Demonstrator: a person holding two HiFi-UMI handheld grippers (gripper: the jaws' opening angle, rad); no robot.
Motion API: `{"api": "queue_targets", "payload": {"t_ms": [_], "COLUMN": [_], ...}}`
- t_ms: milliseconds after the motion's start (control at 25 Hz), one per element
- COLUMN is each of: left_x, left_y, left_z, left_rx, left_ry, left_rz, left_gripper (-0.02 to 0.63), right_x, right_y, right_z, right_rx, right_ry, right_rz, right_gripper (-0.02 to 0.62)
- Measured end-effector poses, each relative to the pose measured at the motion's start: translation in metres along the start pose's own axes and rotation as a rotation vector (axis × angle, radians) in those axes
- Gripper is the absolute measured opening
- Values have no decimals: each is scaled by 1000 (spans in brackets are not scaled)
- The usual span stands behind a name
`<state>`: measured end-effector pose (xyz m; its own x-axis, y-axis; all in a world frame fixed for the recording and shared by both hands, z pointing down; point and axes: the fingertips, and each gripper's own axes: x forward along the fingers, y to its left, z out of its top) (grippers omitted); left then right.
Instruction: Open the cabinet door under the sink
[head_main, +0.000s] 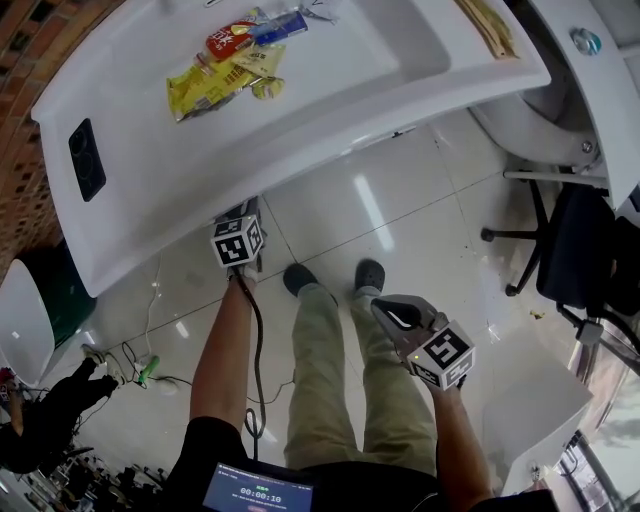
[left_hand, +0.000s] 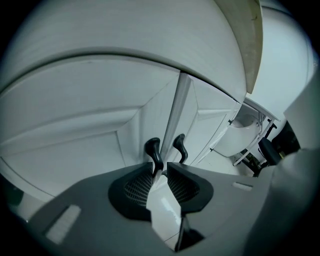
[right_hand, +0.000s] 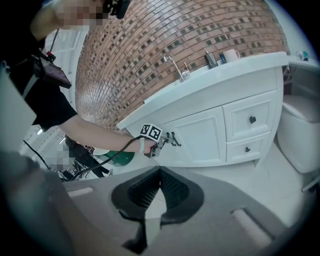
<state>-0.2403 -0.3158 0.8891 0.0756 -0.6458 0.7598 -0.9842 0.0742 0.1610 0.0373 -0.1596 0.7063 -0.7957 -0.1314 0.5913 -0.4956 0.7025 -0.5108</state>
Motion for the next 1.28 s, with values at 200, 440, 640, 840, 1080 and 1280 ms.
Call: {"api": "queue_targets", "payload": {"t_ms": [200,440,640,840,1080,1280], "left_x": [0,-4,-12,-22,-32,-41], "left_y": [2,-2,-8,-12,-16,-18], "left_z": [-1,-7,-20,-34,-46,-56], "left_rx": [-3,33,43,37,-12,-58], "left_ry": [-2,12,24,31,17,3], "left_rz": [4,-8,-7,-8,12,32], "left_gripper": [72,69,67,67,69,69], "right_x": [-1,-3,-5,-8,-19,-23], "right_y": [-1,-1,2,7,3,9], "right_z": [-3,-4,-4,1,-5,-12], "right_rx": [-1,-10,-25,-55,-68,-87], "right_ry": [4,7,16,22,30,41], "right_rz": [9,21,36,52,56,77], "right_gripper": [-8,-8,-8,-8,-8,-8]}}
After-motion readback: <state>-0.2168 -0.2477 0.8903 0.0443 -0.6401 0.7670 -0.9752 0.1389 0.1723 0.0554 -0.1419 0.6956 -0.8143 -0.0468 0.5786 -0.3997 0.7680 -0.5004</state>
